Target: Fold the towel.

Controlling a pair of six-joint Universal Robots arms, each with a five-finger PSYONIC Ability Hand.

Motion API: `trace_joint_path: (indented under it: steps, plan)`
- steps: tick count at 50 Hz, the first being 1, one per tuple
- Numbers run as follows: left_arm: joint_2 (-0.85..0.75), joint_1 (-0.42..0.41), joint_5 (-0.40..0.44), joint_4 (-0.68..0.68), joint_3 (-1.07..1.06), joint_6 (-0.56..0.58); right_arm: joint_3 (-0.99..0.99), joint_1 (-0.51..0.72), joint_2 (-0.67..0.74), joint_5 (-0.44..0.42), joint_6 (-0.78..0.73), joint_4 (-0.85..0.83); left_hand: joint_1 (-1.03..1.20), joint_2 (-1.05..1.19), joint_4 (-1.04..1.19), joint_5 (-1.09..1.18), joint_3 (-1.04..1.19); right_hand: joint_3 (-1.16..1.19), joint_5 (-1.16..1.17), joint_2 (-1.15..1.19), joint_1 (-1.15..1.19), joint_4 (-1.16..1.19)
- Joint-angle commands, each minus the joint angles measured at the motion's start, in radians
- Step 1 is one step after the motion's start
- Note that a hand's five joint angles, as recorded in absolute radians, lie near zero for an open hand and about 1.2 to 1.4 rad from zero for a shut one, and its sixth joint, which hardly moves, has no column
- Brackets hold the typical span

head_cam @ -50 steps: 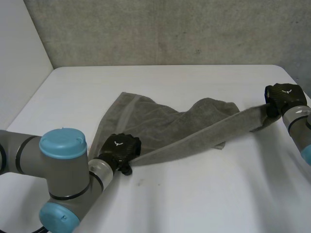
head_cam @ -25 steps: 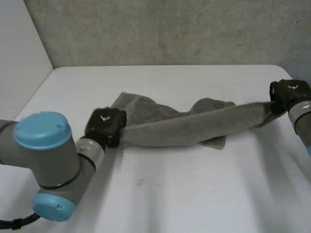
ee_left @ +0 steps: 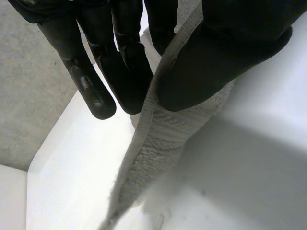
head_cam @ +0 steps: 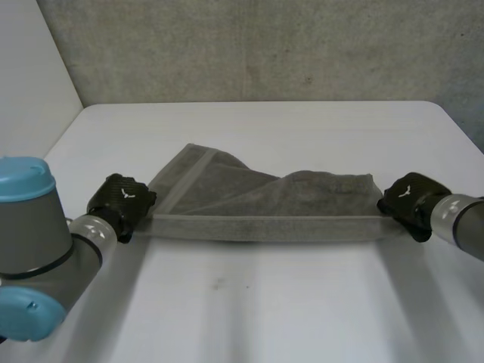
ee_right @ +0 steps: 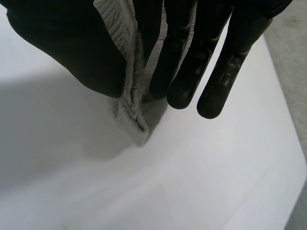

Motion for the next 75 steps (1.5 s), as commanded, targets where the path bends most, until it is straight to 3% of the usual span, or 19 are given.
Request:
trace_joint_path:
  steps: [1, 4, 6, 9, 11, 12, 14, 18, 25, 35, 42, 47, 50, 53, 58, 63, 72, 75]
  plan:
    - [-0.128, -0.012, 0.009, -0.004, 0.225, 0.017, -0.155, 0.071, 0.078, 0.099, 0.009, -0.030, 0.195, 0.180, 0.180, 0.183, 0.181, 0.210, 0.236, 0.222, 0.430, 0.207]
    - [-0.193, -0.018, 0.006, 0.003, 0.406, 0.021, -0.299, 0.110, 0.115, 0.135, 0.011, -0.096, 0.195, 0.180, 0.180, 0.183, 0.181, 0.210, 0.236, 0.222, 0.430, 0.207]
    - [-0.248, -0.019, 0.011, 0.013, 0.634, 0.020, -0.467, 0.125, 0.144, 0.181, 0.032, -0.227, 0.195, 0.180, 0.180, 0.183, 0.181, 0.210, 0.236, 0.222, 0.430, 0.207]
    - [-0.269, -0.021, 0.008, 0.030, 0.772, 0.013, -0.548, 0.126, 0.145, 0.209, 0.060, -0.320, 0.195, 0.180, 0.180, 0.183, 0.181, 0.210, 0.236, 0.222, 0.430, 0.207]
    - [-0.305, -0.024, -0.006, 0.091, 1.035, -0.029, -0.652, 0.129, 0.124, 0.246, 0.130, -0.540, 0.195, 0.180, 0.180, 0.183, 0.181, 0.210, 0.236, 0.222, 0.430, 0.207]
    - [-0.305, -0.024, -0.006, 0.091, 1.036, -0.029, -0.652, 0.129, 0.124, 0.246, 0.130, -0.541, 0.195, 0.180, 0.180, 0.183, 0.181, 0.210, 0.236, 0.222, 0.430, 0.207]
    - [-0.302, -0.025, -0.009, 0.142, 1.151, -0.142, -0.648, 0.129, 0.055, 0.252, 0.196, -0.749, 0.195, 0.180, 0.180, 0.183, 0.181, 0.210, 0.236, 0.222, 0.430, 0.207]
    - [-0.266, -0.025, -0.015, 0.191, 1.139, -0.235, -0.580, 0.131, -0.007, 0.244, 0.221, -0.803, 0.195, 0.180, 0.180, 0.183, 0.181, 0.210, 0.236, 0.222, 0.430, 0.207]
    - [-0.179, -0.005, -0.012, 0.266, 0.872, -0.309, -0.314, 0.129, -0.034, 0.188, 0.232, -0.756, 0.195, 0.180, 0.180, 0.183, 0.181, 0.210, 0.236, 0.222, 0.430, 0.207]
    - [-0.151, 0.025, -0.003, 0.292, 0.460, -0.413, -0.030, 0.128, -0.031, 0.180, 0.230, -0.741, 0.195, 0.180, 0.180, 0.183, 0.181, 0.210, 0.236, 0.222, 0.430, 0.207]
    - [-0.171, 0.031, 0.029, 0.292, 0.214, -0.415, 0.106, 0.117, -0.023, 0.114, 0.229, -0.658, 0.195, 0.180, 0.180, 0.183, 0.181, 0.210, 0.236, 0.222, 0.430, 0.207]
    - [-0.139, 0.033, 0.068, 0.259, 0.062, -0.384, 0.130, 0.116, -0.033, 0.068, 0.230, -0.497, 0.195, 0.180, 0.180, 0.183, 0.181, 0.210, 0.236, 0.222, 0.430, 0.207]
    - [-0.099, 0.033, 0.068, 0.226, 0.042, -0.358, 0.110, 0.114, -0.057, 0.068, 0.230, -0.401, 0.195, 0.180, 0.180, 0.183, 0.181, 0.210, 0.236, 0.222, 0.430, 0.207]
    - [0.019, 0.034, 0.068, 0.111, 0.033, -0.284, 0.089, 0.113, -0.105, 0.071, 0.227, -0.339, 0.195, 0.180, 0.180, 0.183, 0.181, 0.210, 0.236, 0.222, 0.430, 0.207]
    - [0.264, 0.041, 0.069, -0.161, 0.109, -0.166, -0.037, 0.073, -0.313, 0.063, 0.230, -0.048, 0.195, 0.180, 0.180, 0.183, 0.181, 0.210, 0.236, 0.222, 0.430, 0.207]
    - [0.390, 0.044, 0.072, -0.264, 0.207, -0.155, -0.150, 0.042, -0.385, 0.051, 0.256, 0.068, 0.195, 0.180, 0.180, 0.183, 0.181, 0.210, 0.236, 0.222, 0.430, 0.207]
    - [0.376, 0.070, 0.074, -0.264, 0.271, -0.154, -0.207, 0.037, -0.378, 0.043, 0.278, 0.068, 0.195, 0.180, 0.180, 0.183, 0.181, 0.210, 0.236, 0.222, 0.430, 0.207]
    - [0.263, 0.077, 0.078, -0.264, 0.267, -0.152, -0.203, 0.033, -0.283, 0.046, 0.275, 0.069, 0.195, 0.180, 0.180, 0.183, 0.181, 0.210, 0.236, 0.222, 0.430, 0.207]
